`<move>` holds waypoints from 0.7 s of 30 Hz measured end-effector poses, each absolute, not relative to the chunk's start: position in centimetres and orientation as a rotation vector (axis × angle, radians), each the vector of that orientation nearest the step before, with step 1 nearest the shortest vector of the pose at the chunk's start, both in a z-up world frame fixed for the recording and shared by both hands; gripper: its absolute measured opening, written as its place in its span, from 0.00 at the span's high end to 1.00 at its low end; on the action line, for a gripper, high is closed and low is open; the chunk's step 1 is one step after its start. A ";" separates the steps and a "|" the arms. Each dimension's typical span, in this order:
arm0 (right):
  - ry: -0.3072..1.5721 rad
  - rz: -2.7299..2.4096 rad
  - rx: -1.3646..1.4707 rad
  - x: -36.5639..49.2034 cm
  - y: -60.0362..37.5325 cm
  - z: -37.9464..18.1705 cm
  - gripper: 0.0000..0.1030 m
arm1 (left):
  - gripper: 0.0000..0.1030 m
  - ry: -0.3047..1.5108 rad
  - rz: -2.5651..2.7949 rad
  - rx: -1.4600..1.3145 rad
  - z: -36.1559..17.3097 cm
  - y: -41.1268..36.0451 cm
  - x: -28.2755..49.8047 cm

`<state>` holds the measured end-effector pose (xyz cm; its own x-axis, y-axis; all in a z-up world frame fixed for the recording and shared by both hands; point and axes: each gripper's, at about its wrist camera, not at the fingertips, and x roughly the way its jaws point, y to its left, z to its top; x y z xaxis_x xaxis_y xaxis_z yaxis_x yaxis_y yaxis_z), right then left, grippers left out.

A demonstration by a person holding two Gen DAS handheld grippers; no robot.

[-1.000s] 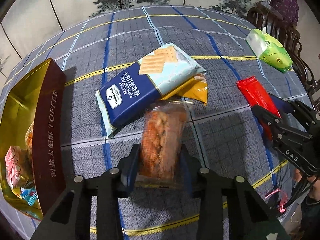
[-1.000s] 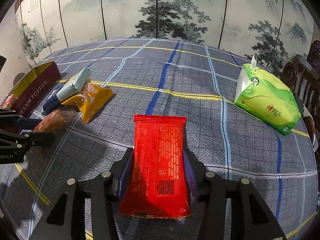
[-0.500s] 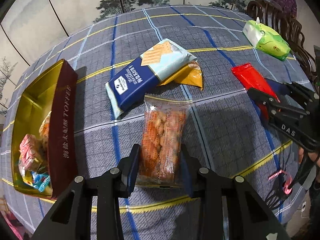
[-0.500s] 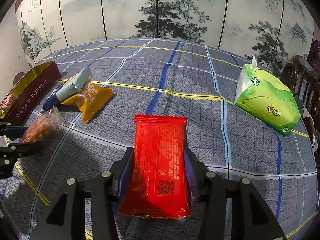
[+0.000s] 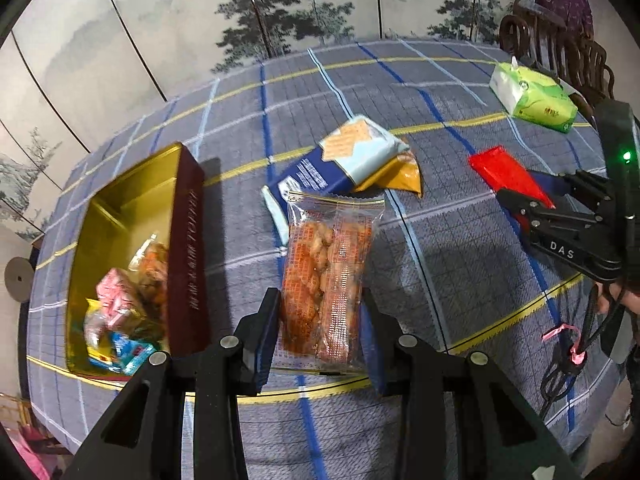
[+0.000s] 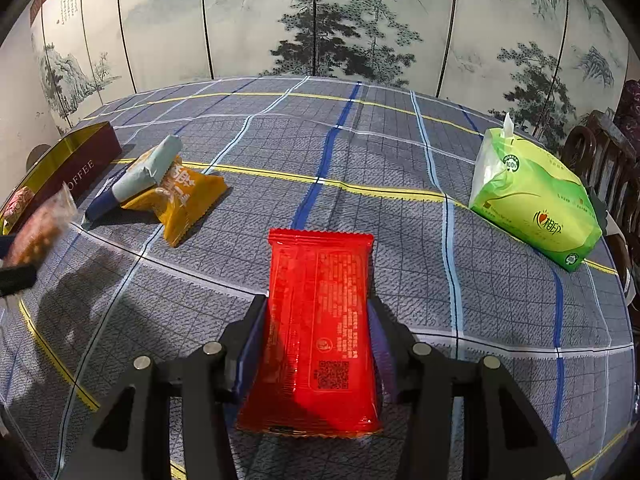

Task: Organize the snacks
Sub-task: 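Carry the clear snack bag into the tin and open the left tool while the right holds the red pack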

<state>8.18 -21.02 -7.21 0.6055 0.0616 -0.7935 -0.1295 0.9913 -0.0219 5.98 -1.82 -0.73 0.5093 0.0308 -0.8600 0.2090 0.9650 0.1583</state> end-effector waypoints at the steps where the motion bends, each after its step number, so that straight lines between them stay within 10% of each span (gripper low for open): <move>1: 0.914 0.111 -0.080 8.2 -21.0 -7.2 0.51 | 0.67 1.028 -0.105 0.256 -0.5 -1.7 5.9; 21: 0.914 0.110 -0.080 8.2 -21.0 -7.2 0.51 | 0.67 0.949 0.104 0.128 4.3 9.7 7.1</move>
